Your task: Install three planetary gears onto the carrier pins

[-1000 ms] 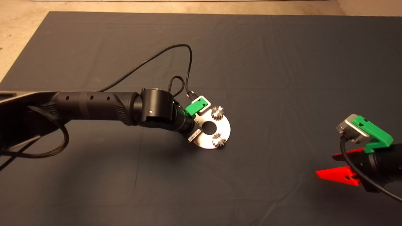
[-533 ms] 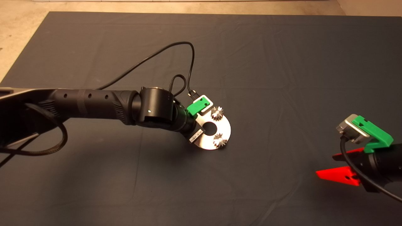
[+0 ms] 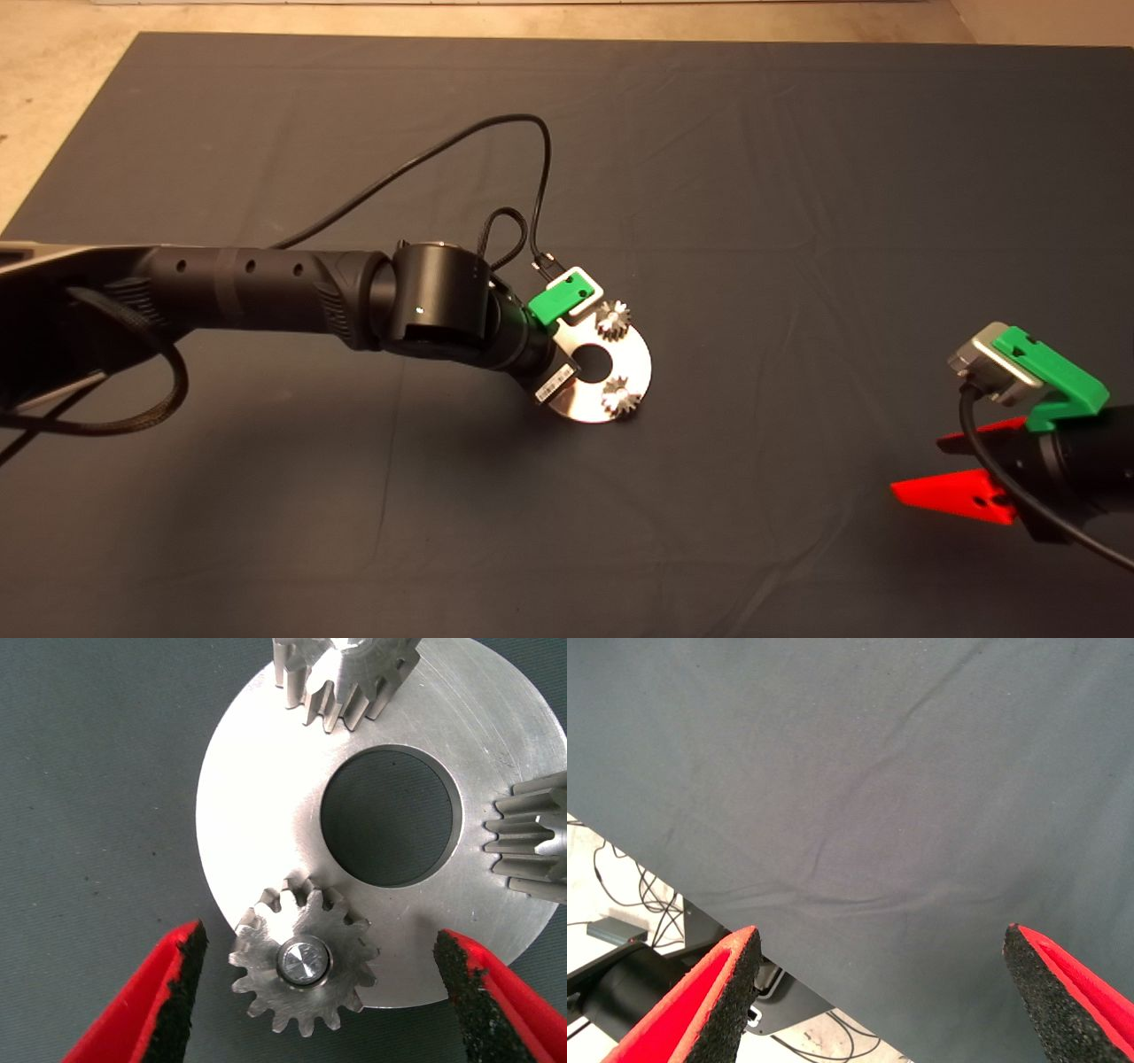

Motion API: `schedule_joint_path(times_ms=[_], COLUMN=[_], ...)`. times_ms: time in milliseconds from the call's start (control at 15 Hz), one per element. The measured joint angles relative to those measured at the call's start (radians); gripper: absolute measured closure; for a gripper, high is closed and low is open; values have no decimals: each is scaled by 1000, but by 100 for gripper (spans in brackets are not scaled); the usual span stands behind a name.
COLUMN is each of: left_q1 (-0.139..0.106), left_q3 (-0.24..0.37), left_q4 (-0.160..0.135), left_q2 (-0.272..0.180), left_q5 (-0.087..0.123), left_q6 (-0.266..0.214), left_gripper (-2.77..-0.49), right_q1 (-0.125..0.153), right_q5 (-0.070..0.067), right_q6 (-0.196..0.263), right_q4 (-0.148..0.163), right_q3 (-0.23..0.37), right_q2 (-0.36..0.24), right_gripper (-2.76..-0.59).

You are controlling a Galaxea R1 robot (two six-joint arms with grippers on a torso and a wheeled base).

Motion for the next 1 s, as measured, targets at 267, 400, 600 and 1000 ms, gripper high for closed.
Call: schedule_joint_path(times_ms=[267, 400, 600, 1000], left_q1=[-26, -43, -70, -99], left_q3=[0, 0, 1, 55], left_q4=[-5, -28, -105, -296], left_q2=[0, -1, 0, -6], left_q5=[40, 70, 140, 236], left_q6=[0, 0, 0, -25], left_gripper=[-191, -191, -191, -191], right_q1=[0, 0, 0, -1], right_q5=[-1, -7, -48, -196], right_q6=[0, 0, 0, 0], right_q4=[0, 0, 0, 0], right_q3=[0, 0, 0, -1], right_q2=[0, 0, 13, 94], right_gripper=[-202, -202, -202, -202])
